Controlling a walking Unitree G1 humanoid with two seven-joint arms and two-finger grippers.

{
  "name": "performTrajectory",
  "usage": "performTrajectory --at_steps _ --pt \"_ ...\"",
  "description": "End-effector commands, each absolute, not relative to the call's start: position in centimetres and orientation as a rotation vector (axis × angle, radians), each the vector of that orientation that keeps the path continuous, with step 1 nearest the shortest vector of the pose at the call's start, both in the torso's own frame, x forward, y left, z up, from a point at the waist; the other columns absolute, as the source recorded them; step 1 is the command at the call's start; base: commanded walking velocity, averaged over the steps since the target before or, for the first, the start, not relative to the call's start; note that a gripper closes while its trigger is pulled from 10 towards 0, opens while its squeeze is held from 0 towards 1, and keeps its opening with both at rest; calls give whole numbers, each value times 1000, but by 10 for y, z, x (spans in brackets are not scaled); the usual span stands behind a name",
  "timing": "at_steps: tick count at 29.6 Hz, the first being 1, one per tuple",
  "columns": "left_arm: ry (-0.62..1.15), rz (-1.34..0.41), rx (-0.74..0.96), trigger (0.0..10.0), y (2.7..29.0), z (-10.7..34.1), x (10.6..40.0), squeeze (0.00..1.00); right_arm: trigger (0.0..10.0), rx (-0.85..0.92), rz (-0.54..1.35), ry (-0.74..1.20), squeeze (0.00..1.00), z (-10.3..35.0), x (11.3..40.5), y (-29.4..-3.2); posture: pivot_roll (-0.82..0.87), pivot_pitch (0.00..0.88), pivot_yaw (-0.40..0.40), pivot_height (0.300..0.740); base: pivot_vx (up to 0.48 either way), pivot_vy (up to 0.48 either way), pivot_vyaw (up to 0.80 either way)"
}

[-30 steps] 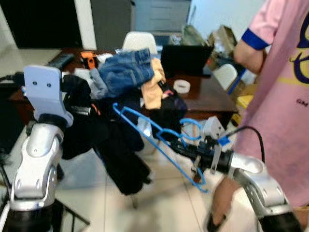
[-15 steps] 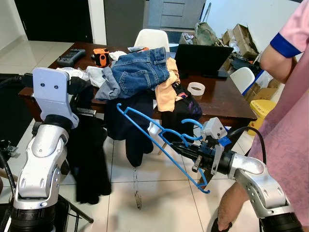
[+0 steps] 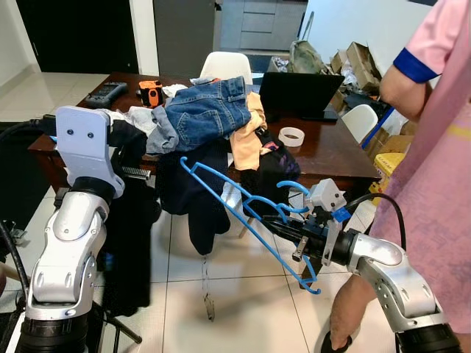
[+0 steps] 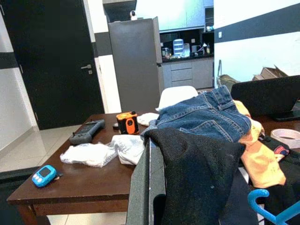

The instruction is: Hang hanger

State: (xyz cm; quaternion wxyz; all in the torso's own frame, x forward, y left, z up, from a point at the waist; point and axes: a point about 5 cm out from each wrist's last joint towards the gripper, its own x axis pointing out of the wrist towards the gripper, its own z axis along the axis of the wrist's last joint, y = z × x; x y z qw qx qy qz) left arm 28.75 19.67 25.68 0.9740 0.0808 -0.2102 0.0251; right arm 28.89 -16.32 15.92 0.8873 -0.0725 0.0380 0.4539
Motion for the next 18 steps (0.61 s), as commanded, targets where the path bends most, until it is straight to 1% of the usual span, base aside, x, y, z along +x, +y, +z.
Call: performTrajectory --at_steps 1,6,16,18 --pt "-426 32 168 10000 194 256 289 0 10000 -131 937 72 0 161 290 -164 23 0 -50 740 0 0 0" --pt "-433 37 173 10000 195 258 288 0 10000 -125 946 67 0 162 289 -163 23 0 -49 740 0 0 0" --pt "-445 44 182 10000 196 260 286 0 10000 -128 961 52 0 164 288 -162 24 0 -52 740 249 0 0" --pt "-447 44 184 10000 196 261 286 0 10000 -133 965 51 0 164 288 -162 24 0 -52 740 255 0 631"
